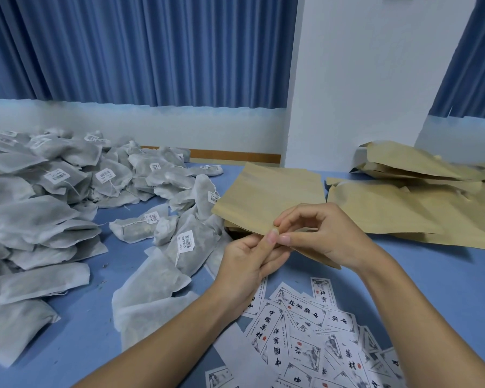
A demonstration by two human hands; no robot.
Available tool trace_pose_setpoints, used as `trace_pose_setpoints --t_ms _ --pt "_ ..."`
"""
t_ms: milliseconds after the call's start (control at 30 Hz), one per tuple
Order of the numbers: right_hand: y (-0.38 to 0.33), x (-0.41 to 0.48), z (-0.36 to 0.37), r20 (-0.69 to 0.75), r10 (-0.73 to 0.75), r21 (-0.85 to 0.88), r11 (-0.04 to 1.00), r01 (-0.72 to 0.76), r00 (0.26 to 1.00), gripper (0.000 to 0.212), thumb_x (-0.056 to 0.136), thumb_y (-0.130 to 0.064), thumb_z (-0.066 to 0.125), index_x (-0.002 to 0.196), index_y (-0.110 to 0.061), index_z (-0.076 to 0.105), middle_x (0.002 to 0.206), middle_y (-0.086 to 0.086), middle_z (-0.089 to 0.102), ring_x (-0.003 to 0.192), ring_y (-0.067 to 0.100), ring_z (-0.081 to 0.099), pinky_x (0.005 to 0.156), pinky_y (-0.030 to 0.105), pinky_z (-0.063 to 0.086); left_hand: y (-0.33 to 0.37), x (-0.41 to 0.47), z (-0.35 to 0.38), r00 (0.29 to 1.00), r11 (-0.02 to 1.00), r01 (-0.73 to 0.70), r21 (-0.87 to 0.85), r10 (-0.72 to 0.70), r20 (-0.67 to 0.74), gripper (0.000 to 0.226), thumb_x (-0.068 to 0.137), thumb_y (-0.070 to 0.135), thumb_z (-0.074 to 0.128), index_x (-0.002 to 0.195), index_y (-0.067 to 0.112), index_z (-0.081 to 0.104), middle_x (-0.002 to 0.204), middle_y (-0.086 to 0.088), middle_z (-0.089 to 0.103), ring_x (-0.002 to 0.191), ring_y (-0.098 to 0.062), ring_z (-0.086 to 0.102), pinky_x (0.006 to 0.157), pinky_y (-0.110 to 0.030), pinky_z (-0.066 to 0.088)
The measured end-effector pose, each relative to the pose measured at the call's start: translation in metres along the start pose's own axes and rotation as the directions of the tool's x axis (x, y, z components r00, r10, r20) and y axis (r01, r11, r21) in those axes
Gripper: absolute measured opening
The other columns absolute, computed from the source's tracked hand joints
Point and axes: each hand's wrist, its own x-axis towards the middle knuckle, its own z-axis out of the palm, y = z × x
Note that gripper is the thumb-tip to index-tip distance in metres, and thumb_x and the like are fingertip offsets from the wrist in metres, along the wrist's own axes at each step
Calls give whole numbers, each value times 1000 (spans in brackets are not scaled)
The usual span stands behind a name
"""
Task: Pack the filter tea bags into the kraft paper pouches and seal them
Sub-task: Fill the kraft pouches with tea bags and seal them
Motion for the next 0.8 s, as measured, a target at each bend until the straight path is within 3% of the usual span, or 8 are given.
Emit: trace_pose_setpoints --t_ms 233,467,533,633,733,800 --pt "6 0 -3 4 28 28 999 -28 1000 29 66 -19 88 85 -3 74 105 5 73 84 19 68 82 33 59 1 0 1 1000 1000 12 -26 -11 14 54 81 37 81 105 -9 66 117 -24 70 116 -28 67 89 -24 56" --pt "12 -2 -2 -13 25 14 1000 -25 1000 21 71 -12 87 84 -4 74 107 5 73 86 20 70 86 34 58 1 -1 1 999 1000 29 -9 -29 21 36 84 33 78 104 3 76 118 -21 71 113 -25 69 88 -24 56" --pt "11 -2 -1 -28 -11 -66 998 9 1000 15 74 -12 87 82 -8 76 104 2 73 86 18 70 81 25 55 0 0 1 1000 999 30 -11 -30 5 31 86 29 75 102 3 76 110 -21 73 109 -24 71 87 -24 56" --pt "3 0 6 -18 -104 -321 943 92 994 9 78 -11 84 75 -15 77 96 -5 72 86 11 68 70 10 43 -1 1 1 1000 1000 26 -16 -26 -11 23 89 25 71 92 3 77 91 -13 76 102 -22 73 86 -24 57" --pt "-7 2 16 32 -161 -516 842 154 987 11 81 -11 73 73 -18 70 88 -8 70 82 10 65 67 18 45 -2 4 0 999 999 21 -33 -22 -27 26 93 22 66 92 -3 71 78 -10 72 100 -23 73 91 -28 56" --pt "-13 1 20 9 -164 -553 821 141 986 9 82 -14 70 76 -19 67 85 -9 68 75 7 61 66 21 44 0 4 -1 1000 1000 13 -7 -13 -27 28 98 20 62 101 -7 66 75 -8 71 98 -21 73 95 -31 55"
